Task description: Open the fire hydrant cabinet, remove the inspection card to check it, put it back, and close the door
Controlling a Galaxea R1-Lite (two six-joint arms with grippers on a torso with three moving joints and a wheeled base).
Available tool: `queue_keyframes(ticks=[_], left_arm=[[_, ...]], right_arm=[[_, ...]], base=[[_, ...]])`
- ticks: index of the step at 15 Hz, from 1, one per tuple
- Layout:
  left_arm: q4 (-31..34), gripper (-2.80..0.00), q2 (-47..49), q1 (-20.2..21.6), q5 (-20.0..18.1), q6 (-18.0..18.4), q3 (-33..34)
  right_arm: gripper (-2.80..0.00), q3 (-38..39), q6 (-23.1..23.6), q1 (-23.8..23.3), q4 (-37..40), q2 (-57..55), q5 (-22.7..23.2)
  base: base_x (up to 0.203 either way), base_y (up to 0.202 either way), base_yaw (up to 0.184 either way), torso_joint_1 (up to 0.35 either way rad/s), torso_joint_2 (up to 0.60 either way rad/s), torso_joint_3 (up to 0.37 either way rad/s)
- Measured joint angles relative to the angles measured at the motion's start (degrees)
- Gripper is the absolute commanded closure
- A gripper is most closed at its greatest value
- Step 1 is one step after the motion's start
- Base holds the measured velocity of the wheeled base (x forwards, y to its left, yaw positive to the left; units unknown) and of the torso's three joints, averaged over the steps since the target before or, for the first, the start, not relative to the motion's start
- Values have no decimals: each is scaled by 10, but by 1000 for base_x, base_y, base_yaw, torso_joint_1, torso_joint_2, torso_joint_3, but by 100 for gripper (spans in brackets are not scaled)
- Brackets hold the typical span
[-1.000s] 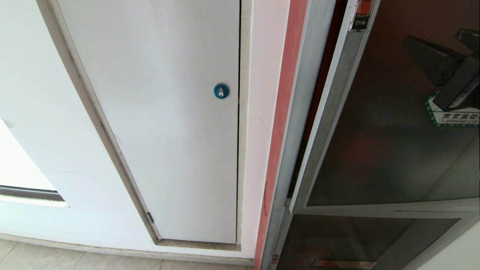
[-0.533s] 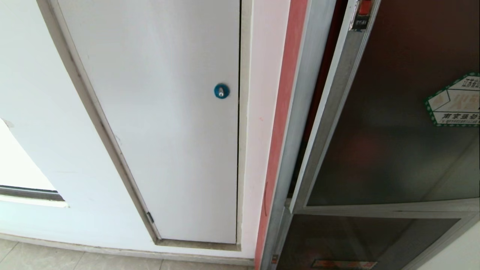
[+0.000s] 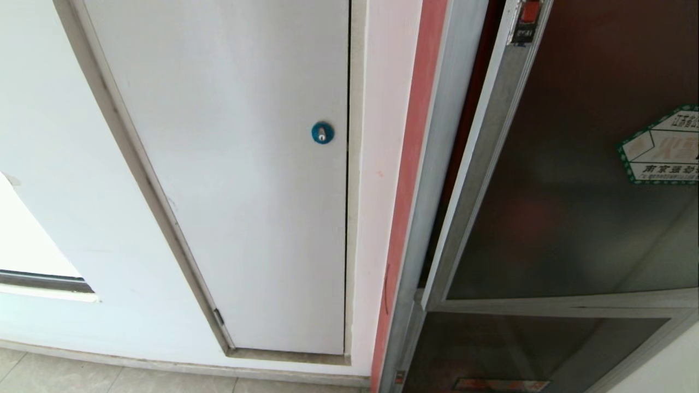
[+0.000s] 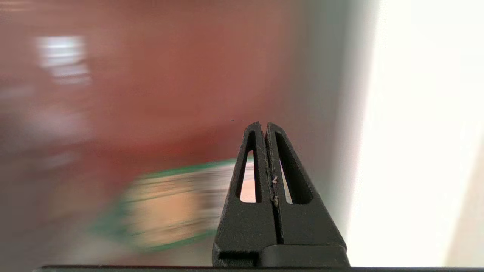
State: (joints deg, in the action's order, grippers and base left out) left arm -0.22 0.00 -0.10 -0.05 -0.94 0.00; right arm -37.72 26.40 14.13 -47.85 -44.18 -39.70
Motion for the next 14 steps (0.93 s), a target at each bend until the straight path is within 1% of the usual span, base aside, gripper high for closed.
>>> queue_keyframes(ticks=[1,2,3,5,7,8,9,12,14], left_arm=[[0,0,0,0,0,0,0],[0,0,0,0,0,0,0],[0,0,0,0,0,0,0],[0,0,0,0,0,0,0],[0,0,0,0,0,0,0],[0,0,0,0,0,0,0],[0,0,0,0,0,0,0],[0,0,0,0,0,0,0],[0,0,0,0,0,0,0]], right_arm=[[0,6,0,-53,18,23,-1],[0,12,-2,-92,46,50,0],[0,18,-9,-121,85,86,6],[0,29,-32,-151,185,160,33],[0,51,-61,-164,288,228,73],[0,69,-79,-165,326,254,101],[0,88,-104,-161,350,277,140],[0,155,-178,-143,365,334,264],[0,203,-195,-140,409,377,341]], base=[[0,0,0,0,0,0],[0,0,0,0,0,0],[0,0,0,0,0,0],[0,0,0,0,0,0],[0,0,0,0,0,0],[0,0,0,0,0,0],[0,0,0,0,0,0],[0,0,0,0,0,0],[0,0,0,0,0,0]])
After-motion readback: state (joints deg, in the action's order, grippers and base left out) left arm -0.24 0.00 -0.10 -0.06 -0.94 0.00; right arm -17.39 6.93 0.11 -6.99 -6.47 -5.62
